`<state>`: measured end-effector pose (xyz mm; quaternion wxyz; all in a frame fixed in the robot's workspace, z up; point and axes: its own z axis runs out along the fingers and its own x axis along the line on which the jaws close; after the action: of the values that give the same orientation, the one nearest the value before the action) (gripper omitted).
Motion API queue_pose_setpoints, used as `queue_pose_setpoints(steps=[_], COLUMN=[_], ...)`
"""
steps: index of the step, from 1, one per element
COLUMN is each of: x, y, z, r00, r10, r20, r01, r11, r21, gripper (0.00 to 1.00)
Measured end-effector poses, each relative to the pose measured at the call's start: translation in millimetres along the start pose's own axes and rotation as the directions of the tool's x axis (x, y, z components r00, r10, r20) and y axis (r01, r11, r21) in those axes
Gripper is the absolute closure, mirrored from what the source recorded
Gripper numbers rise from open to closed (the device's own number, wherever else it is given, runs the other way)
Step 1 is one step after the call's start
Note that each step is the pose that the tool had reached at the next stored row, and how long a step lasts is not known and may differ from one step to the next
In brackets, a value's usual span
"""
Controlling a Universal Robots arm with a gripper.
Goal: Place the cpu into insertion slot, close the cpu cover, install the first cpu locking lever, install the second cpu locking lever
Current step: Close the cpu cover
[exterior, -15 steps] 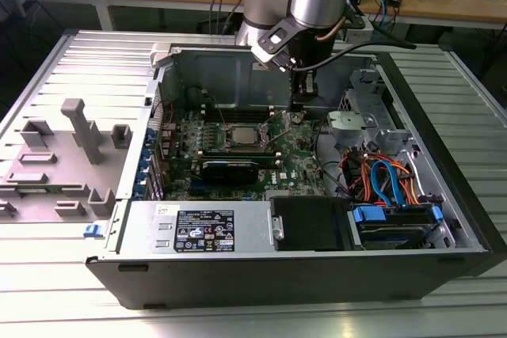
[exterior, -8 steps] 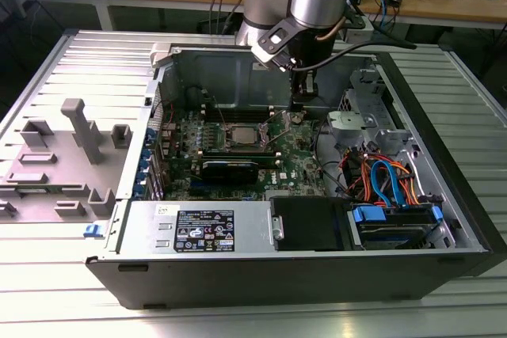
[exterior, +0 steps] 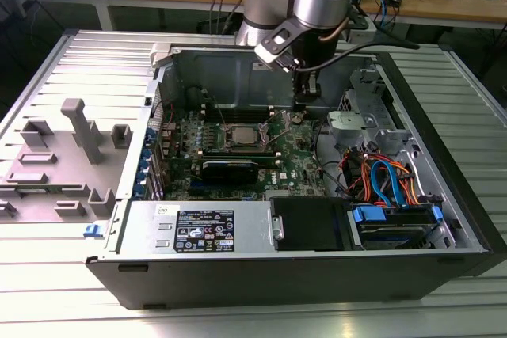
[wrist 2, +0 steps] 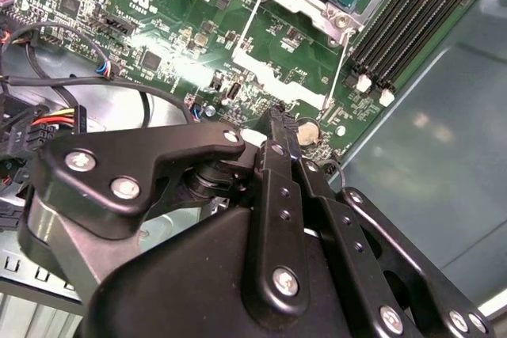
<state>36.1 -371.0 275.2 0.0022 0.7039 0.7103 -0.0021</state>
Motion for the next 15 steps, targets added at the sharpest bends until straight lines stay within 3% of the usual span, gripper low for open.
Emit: queue_pose_setpoints(steps=[7,15], x=[0.0,0.1], y=[6.5,6.6], z=[2.5,21.7], r00=[1.0000,0.9998], r10=[0.000,-0.018], r20=[0.0003,0.0005], r01=[0.000,0.018], r11=[1.0000,0.9998], r21=[-0.0001,0.0056], gripper=[0.89,0.89])
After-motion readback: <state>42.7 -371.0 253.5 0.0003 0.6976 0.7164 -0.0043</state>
